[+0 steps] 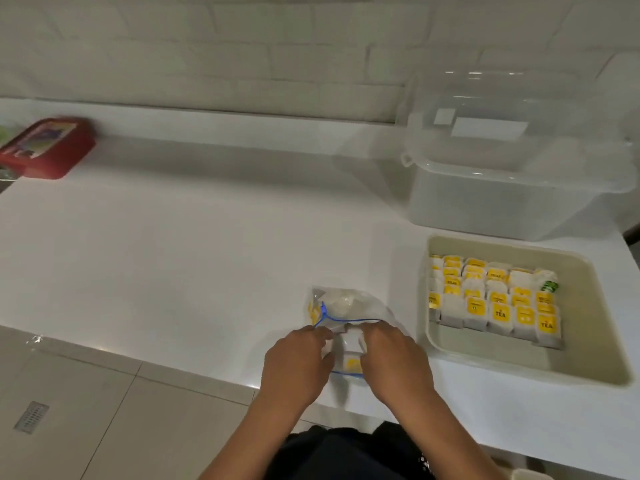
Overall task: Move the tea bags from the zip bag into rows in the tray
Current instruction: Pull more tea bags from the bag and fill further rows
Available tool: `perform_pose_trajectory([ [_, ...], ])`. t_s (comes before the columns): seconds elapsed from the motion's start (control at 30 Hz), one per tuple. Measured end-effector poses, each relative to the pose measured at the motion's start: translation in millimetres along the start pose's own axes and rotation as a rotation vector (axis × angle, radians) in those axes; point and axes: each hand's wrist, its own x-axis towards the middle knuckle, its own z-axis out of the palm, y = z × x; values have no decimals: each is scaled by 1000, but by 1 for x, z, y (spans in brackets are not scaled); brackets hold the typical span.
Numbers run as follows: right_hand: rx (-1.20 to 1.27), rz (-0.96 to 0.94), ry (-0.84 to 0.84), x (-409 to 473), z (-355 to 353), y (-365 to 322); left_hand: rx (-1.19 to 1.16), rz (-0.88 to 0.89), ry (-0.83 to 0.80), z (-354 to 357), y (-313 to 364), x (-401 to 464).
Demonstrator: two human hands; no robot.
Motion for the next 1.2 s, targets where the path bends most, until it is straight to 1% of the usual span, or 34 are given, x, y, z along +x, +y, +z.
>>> perform_pose_trajectory([
  [0.07,28,67,32,-2,9,-2,48,23,-9,4,-1,0],
  [0.17,84,119,58,-2,16,-6,90,59,-37,8,-1,-2],
  [0.27,45,138,105,0,15,-8,104,102,-34,12,1,-3],
  [0.4,-14,142,180,2,19,-10,131,205,-46,13,2,-4],
  [0.5,13,127,215,4,22,-6,119,198,-49,17,-3,-3],
  [0.57,132,126,256,5,19,-1,72,188,-39,17,-6,-2],
  [0.63,347,119,263,5,13,2,3,171,-23,13,-8,-2],
  [0.7,575,116,246,4,4,1,-126,140,-6,8,-9,-3],
  [0.8,903,162,153,-2,-11,-3,-437,52,-9,3,-11,-2],
  [0.9,1168,195,0,-8,-18,-4,-652,25,-48,-5,-10,0],
  [0.97,1267,215,-74,-10,-18,-5,-732,24,-73,-10,-9,0],
  [1.03,1313,240,-103,-10,-16,-5,-754,28,-77,-10,-9,0],
  [1.1,1315,250,-78,-10,-12,-5,-770,19,-88,-9,-9,0],
  [1.2,1299,240,13,-10,-11,-5,-780,2,-95,-13,-5,-2],
])
